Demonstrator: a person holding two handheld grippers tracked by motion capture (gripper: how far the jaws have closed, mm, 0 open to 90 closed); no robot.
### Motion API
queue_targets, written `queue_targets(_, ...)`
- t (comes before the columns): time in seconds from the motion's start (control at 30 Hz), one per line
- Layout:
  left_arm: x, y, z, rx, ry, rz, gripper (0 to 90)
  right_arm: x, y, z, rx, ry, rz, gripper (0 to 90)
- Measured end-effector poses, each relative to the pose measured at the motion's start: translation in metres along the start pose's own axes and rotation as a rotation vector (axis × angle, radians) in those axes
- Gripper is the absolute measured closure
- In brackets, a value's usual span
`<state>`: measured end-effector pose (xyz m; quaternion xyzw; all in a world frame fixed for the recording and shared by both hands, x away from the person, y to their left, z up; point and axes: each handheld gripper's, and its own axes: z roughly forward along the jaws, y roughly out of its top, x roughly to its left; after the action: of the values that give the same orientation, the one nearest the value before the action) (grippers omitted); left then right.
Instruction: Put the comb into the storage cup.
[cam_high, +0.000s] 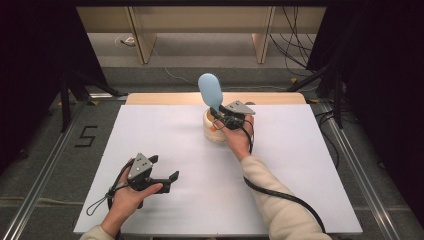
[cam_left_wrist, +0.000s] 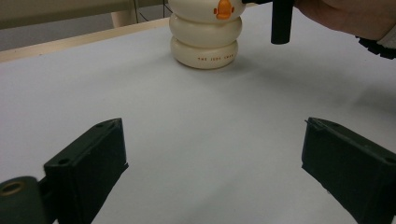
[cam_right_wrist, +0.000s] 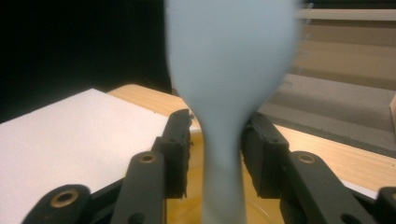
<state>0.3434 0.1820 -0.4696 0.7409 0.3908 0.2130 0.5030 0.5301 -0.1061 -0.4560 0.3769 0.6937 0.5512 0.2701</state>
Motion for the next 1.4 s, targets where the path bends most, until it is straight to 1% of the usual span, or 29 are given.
queue_targets(0.1, 0.0, 0.0, 0.0, -0.001, 0.0, 0.0, 6.0, 0.0, 0.0, 0.0, 0.004, 0.009, 0.005, 57.2)
queue_targets(0.17, 0.0, 0.0, 0.0, 0.0, 0.001, 0.0, 6.0, 0.001, 0.0, 0.0, 0.006, 0.006, 0.003, 55.3)
queue_targets(0.2, 0.0, 0.0, 0.0, 0.0, 0.001, -0.001, 6.1, 0.001, 0.0, 0.0, 0.018, 0.001, 0.001, 55.4)
queue_targets(0.23, 0.0, 0.0, 0.0, -0.001, 0.0, 0.0, 6.1, 0.0, 0.0, 0.0, 0.016, 0.001, 0.002, 55.2)
queue_targets(0.47, 0.0, 0.0, 0.0, 0.0, 0.001, 0.001, 6.0, -0.002, -0.001, -0.006, 0.014, -0.025, 0.01, 42.1)
queue_targets(0.53, 0.0, 0.0, 0.0, 0.0, 0.001, 0.001, 6.0, -0.002, 0.0, -0.008, 0.016, -0.022, 0.018, 40.1)
queue_targets(0.57, 0.0, 0.0, 0.0, 0.0, 0.001, 0.002, 6.1, -0.001, 0.001, -0.009, 0.014, -0.028, 0.012, 38.0)
queue_targets(0.67, 0.0, 0.0, 0.0, 0.002, 0.001, 0.002, 6.0, -0.001, 0.003, -0.012, 0.004, -0.036, 0.017, 34.0)
queue_targets(0.87, 0.0, 0.0, 0.0, 0.001, 0.001, 0.001, 6.0, -0.002, 0.008, -0.017, 0.001, -0.037, 0.016, 30.0)
queue_targets(1.03, 0.0, 0.0, 0.0, 0.001, 0.002, 0.001, 6.1, -0.003, 0.011, -0.021, 0.0, -0.043, 0.006, 26.1)
queue_targets(1.4, -0.001, 0.0, 0.0, 0.001, 0.003, 0.0, 6.3, -0.007, 0.015, -0.03, 0.007, -0.048, -0.008, 21.2)
